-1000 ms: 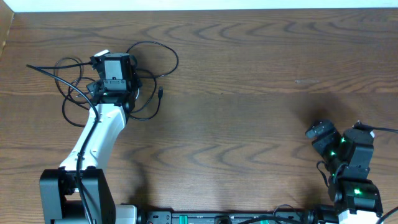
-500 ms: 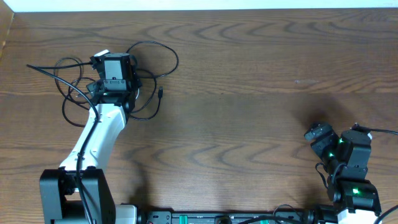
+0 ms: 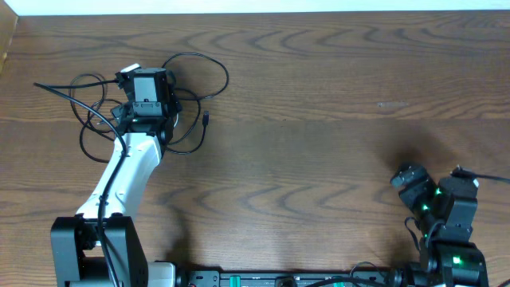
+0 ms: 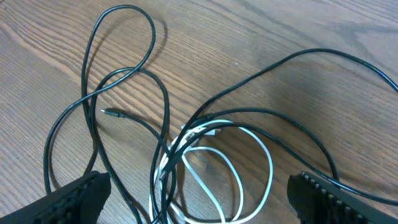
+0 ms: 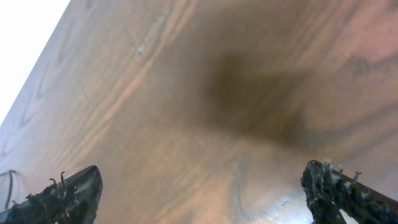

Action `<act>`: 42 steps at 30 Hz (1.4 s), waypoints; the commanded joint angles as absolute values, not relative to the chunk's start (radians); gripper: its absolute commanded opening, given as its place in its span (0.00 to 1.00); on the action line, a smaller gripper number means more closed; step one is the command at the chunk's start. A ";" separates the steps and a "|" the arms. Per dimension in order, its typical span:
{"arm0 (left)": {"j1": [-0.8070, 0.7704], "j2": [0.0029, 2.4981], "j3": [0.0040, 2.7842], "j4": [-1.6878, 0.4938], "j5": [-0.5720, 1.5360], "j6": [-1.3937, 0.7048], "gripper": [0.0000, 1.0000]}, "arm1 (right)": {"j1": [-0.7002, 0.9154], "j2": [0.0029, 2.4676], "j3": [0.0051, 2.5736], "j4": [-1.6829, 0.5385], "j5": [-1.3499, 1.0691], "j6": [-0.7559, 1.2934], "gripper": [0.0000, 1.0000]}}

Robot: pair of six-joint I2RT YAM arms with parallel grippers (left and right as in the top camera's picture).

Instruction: Untangle cables

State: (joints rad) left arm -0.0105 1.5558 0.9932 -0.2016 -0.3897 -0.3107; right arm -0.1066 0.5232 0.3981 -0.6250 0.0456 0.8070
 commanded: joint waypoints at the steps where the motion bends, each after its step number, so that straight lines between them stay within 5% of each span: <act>1: -0.010 1.549 0.984 -0.201 -0.389 -0.312 0.95 | -0.110 0.477 0.390 -0.669 0.061 0.814 0.99; 31: -0.010 1.549 0.984 -0.201 -0.389 -0.312 0.95 | -0.110 0.004 0.168 -0.727 0.061 0.814 0.99; 42: -0.010 1.549 0.984 -0.201 -0.389 -0.312 0.95 | -0.110 0.005 0.168 -0.719 0.061 0.814 0.99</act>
